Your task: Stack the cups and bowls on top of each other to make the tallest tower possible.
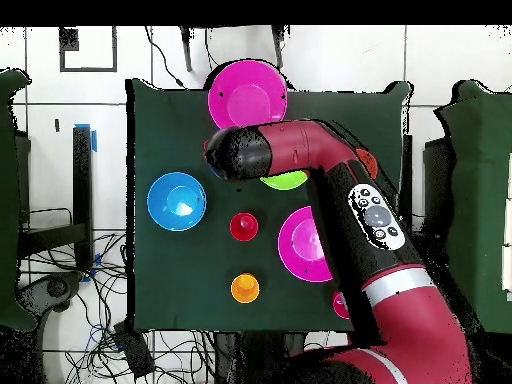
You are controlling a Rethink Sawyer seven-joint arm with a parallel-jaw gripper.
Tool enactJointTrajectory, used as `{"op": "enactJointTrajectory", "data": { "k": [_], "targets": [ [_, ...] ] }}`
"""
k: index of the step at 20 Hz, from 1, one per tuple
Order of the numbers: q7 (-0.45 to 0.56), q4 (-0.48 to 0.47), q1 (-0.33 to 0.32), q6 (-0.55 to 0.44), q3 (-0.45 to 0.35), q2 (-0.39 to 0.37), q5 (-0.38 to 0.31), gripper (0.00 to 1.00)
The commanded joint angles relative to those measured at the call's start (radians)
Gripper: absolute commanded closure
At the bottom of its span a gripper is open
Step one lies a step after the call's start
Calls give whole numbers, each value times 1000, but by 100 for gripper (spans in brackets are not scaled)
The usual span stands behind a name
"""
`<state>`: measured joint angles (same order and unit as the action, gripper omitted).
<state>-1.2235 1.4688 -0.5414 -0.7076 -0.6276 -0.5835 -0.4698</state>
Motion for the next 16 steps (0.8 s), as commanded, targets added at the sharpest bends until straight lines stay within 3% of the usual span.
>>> {"op": "enactJointTrajectory", "data": {
  "k": [1, 16],
  "targets": [
    [114, 17, -13, 37, -13, 119, -82, 0],
    [184, -41, -15, 5, -42, 216, -108, 0]
  ]
}}
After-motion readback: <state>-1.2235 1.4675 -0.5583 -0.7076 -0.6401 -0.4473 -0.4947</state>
